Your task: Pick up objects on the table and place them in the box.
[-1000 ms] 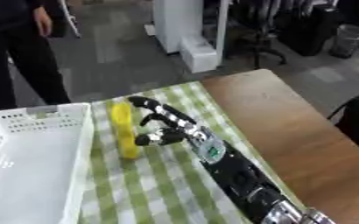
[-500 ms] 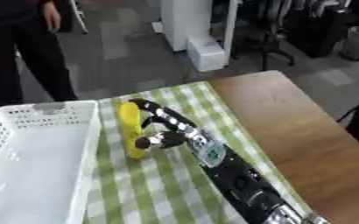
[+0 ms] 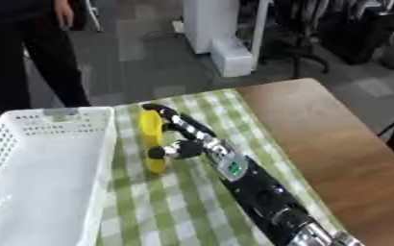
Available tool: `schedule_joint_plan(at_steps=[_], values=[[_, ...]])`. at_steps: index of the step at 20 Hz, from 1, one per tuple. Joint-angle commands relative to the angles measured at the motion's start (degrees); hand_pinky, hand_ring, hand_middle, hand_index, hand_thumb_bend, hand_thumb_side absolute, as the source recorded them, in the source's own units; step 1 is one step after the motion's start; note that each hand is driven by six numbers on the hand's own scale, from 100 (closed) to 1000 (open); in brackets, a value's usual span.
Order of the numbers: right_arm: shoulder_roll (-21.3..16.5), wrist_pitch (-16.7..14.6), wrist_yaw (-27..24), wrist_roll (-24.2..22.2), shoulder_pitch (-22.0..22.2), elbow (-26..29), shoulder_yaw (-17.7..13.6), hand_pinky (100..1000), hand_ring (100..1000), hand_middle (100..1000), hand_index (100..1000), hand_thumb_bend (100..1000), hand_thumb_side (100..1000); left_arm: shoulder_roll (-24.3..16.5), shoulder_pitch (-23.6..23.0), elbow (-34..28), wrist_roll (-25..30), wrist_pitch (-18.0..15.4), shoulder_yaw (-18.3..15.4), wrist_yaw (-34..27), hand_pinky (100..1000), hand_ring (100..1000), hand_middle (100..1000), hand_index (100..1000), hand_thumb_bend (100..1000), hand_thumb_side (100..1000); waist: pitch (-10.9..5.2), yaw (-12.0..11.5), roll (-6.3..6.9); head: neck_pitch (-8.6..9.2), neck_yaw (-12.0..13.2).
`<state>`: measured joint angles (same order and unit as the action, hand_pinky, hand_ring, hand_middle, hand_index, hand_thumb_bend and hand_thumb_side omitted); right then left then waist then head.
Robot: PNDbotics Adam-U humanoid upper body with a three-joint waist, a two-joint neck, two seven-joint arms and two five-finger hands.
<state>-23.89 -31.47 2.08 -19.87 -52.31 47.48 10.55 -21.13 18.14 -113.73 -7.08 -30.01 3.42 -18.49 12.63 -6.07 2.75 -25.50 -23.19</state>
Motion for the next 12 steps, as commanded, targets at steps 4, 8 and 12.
schedule_joint_plan(at_steps=[4, 8, 12], values=[[-1.3, 0.2, -0.1, -0.1, -1.8, 0.7, -0.4, 694, 1000, 1000, 1000, 1000, 690, -0.3, 0.7, -0.9, 0.4, -0.1, -0.1, 0.0, 642, 591, 863, 898, 383, 773, -0.68, -0.2, -0.02, 1.27, -0.6], [-1.3, 0.3, 0.1, -0.2, -1.8, 0.7, -0.4, 693, 1000, 1000, 1000, 1000, 687, -0.3, 0.7, -0.9, 0.5, -0.1, -0.1, 0.0, 642, 590, 864, 899, 383, 773, -0.52, -0.3, -0.03, 1.32, -0.5], [-1.3, 0.4, 0.2, -0.3, -1.8, 0.7, -0.4, 693, 1000, 1000, 1000, 1000, 681, -0.2, 0.8, -0.9, 0.6, -0.1, 0.0, 0.0, 642, 590, 864, 899, 384, 772, -0.39, -0.4, -0.05, 1.36, -0.5]])
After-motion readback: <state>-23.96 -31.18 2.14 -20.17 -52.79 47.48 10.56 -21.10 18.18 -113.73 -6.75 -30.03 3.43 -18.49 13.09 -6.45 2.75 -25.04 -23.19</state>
